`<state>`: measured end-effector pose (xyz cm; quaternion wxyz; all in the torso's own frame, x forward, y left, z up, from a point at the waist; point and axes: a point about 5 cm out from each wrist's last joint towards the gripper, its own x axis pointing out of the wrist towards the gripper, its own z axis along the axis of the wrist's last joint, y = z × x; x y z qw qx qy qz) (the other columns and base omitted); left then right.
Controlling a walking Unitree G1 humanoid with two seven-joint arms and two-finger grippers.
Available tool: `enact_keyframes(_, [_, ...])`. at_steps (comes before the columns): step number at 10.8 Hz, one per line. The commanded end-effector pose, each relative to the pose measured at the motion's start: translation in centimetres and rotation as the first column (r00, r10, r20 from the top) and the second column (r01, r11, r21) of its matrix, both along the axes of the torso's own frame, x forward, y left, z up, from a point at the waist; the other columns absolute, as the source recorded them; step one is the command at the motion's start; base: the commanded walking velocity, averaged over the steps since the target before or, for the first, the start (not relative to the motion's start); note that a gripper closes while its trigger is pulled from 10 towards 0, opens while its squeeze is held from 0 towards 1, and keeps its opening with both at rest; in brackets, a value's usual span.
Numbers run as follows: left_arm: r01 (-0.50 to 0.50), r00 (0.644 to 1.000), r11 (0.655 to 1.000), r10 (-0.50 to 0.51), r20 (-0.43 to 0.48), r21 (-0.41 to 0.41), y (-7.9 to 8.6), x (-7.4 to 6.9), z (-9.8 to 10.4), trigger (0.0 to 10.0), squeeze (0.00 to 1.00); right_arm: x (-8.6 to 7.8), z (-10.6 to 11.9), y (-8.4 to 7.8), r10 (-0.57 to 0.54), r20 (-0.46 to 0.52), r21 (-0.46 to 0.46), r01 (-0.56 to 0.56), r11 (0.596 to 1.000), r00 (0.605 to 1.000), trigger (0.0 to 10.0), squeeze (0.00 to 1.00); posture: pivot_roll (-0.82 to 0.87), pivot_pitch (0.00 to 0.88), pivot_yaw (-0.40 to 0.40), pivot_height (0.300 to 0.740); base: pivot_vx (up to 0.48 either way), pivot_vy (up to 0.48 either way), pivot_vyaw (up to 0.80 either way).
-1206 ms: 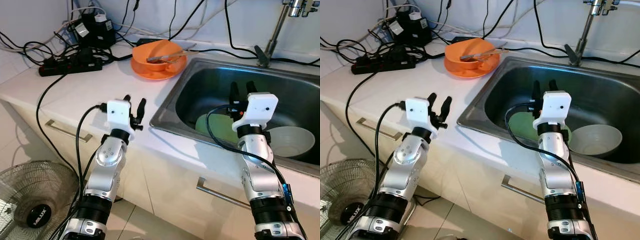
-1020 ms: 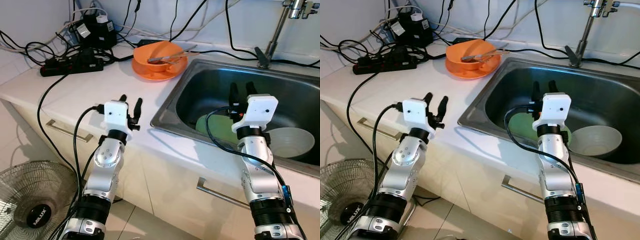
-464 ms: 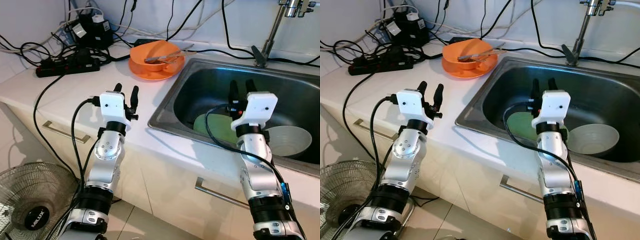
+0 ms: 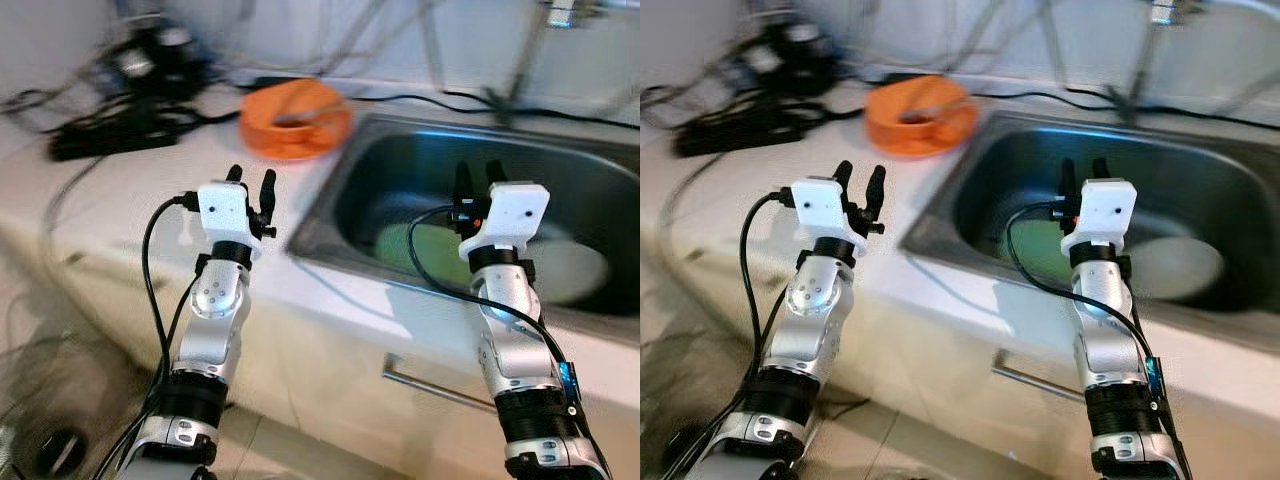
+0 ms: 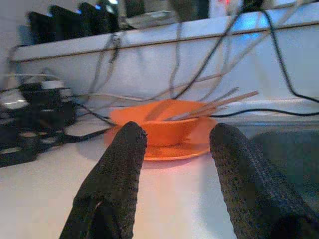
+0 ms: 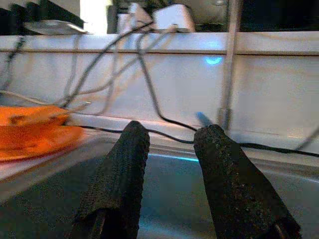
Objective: Kitchen organization
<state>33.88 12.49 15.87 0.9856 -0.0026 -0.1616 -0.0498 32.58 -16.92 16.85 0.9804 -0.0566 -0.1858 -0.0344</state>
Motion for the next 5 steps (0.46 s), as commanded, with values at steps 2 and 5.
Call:
enact_keyframes(2, [-0.018, 1.0, 1.0, 0.018, 0.004, 0.005, 0.22, 0.19, 0.28, 10.0, 0.0, 0.16, -0.11, 0.14, -0.001, -0.01, -0.018, 0.001, 1.0, 1.0, 10.0, 0.0, 0.03, 0.0, 0.096, 0.74, 0.0, 0.0, 0.0])
enact_keyframes(5, [-0.02, 1.0, 1.0, 0.02, 0.001, 0.002, 0.22, 0.2, 0.29, 10.0, 0.0, 0.22, 0.0, 0.39, 0.015, -0.013, 0.003, -0.015, 1.0, 1.0, 10.0, 0.0, 0.03, 0.0, 0.092, 0.74, 0.0, 0.17, 0.0])
